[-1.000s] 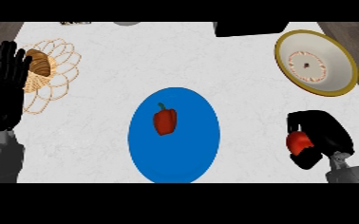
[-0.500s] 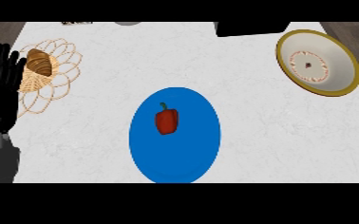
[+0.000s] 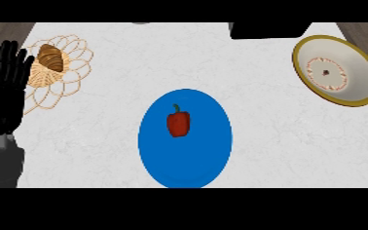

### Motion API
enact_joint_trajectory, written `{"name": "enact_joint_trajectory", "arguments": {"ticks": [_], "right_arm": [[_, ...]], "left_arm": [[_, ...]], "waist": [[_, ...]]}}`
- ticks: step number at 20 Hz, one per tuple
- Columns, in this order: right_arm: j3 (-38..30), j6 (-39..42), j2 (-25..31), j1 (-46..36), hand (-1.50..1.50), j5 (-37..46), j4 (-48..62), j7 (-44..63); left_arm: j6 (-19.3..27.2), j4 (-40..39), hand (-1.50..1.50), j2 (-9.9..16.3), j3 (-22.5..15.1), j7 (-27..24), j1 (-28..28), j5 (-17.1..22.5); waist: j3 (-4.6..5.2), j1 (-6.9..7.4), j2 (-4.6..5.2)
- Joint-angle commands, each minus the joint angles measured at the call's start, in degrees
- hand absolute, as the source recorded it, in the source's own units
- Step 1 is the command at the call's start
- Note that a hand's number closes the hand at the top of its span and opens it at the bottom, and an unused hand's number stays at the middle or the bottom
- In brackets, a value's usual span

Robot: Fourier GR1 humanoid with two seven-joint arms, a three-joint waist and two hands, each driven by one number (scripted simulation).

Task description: Pick the tomato from the plate and place it in the bowl

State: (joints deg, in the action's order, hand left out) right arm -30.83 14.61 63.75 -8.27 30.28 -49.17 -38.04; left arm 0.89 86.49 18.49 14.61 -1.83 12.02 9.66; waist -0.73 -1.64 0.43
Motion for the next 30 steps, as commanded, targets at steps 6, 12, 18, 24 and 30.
{"name": "enact_joint_trajectory", "arguments": {"ticks": [6,12,18,24,30], "right_arm": [[-5.06,14.74,8.78,-6.27,1.5,-8.9,16.56,-15.69],[-0.06,17.82,9.98,-12.44,1.5,-9.23,19.23,-14.03],[7.96,19.14,7.26,-20.57,1.5,-7.43,17.02,-8.42],[15.1,16.98,1.77,-25.82,1.5,-3.99,18.26,-6.34],[20.37,14.67,-4.99,-33.3,1.5,-0.8,20.43,-1.94]], "left_arm": [[-1.0,0.43,0.0,-1.59,-2.79,-0.22,0.95,-0.45],[-0.21,-1.56,0.0,-1.86,-4.54,1.06,5.05,-2.07],[1.08,-1.51,0.0,-2.52,-5.13,2.98,6.96,-2.59],[-0.13,-0.41,0.0,-1.87,-3.57,1.47,3.98,-1.42],[-3.72,-4.78,0.0,1.63,-0.11,1.2,5.98,1.39]], "waist": [[0.29,3.86,0.35],[0.37,4.79,0.62],[0.55,5.54,0.51],[0.59,5.32,0.32],[0.66,4.14,0.31]]}}
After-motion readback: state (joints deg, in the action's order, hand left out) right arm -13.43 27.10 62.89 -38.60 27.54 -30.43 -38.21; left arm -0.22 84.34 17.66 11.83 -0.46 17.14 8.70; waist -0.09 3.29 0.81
